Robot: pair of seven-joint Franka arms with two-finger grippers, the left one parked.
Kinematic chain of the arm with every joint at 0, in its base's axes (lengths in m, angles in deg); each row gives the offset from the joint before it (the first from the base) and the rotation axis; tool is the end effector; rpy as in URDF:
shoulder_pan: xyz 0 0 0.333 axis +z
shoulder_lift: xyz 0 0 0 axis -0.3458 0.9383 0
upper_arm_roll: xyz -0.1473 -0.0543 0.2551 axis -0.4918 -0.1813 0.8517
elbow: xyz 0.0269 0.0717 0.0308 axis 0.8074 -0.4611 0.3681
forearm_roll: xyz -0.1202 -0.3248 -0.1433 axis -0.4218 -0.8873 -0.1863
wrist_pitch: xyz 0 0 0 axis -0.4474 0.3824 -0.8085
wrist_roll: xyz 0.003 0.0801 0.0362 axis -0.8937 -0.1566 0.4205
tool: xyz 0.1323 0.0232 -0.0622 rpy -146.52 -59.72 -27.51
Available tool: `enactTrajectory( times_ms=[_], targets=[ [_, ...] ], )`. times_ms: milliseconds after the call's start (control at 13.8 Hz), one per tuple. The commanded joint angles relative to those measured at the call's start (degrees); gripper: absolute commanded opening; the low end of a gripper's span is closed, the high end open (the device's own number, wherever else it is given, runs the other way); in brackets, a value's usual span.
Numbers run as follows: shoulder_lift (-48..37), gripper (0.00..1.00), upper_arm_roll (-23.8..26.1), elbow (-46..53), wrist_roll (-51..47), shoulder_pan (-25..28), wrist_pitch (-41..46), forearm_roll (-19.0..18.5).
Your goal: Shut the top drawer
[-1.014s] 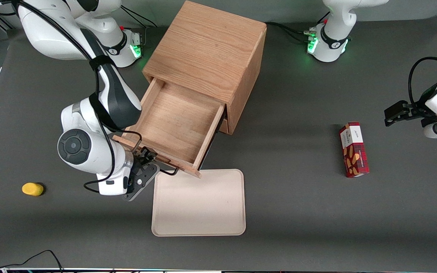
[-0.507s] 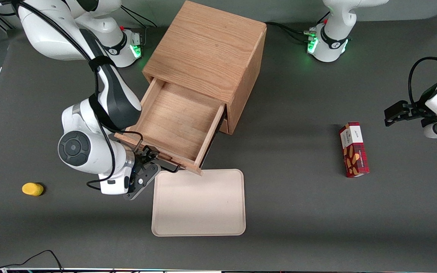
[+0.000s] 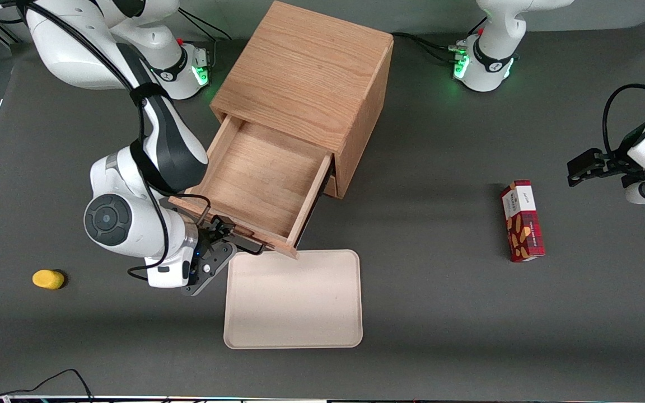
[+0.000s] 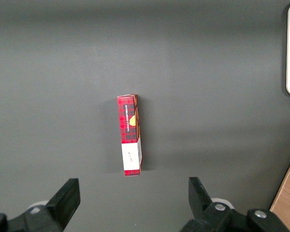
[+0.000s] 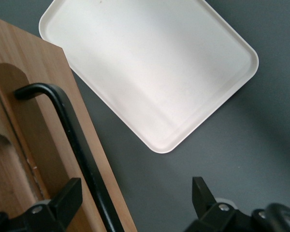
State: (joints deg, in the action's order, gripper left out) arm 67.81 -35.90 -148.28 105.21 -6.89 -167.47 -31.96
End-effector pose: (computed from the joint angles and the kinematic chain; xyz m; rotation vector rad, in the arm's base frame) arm 0.6529 0.2442 0.3522 -2.8005 -1.1458 0.0697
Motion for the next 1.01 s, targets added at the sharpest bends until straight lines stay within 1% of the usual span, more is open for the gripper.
enactTrajectory(
  times_ms=[0, 290, 362, 434, 507, 941],
  targets=[
    [0.88, 1.0, -0.01, 0.86, -1.33, -0.07, -0.65, 0.78],
    [0.88, 1.0, -0.19, 1.12, -1.15, -0.24, -0.47, 0.96],
    [1.32, 1.0, -0.28, 1.03, -1.07, -0.85, -0.47, 2.09],
    [1.67, 1.0, -0.45, 1.03, -0.63, -1.21, -0.47, 4.71],
    [1.76, 1.0, -0.72, 1.03, -0.54, -1.21, -0.47, 6.22],
    [1.85, 1.0, -0.72, 0.6, -1.33, -1.21, -0.38, 6.67]
  ],
)
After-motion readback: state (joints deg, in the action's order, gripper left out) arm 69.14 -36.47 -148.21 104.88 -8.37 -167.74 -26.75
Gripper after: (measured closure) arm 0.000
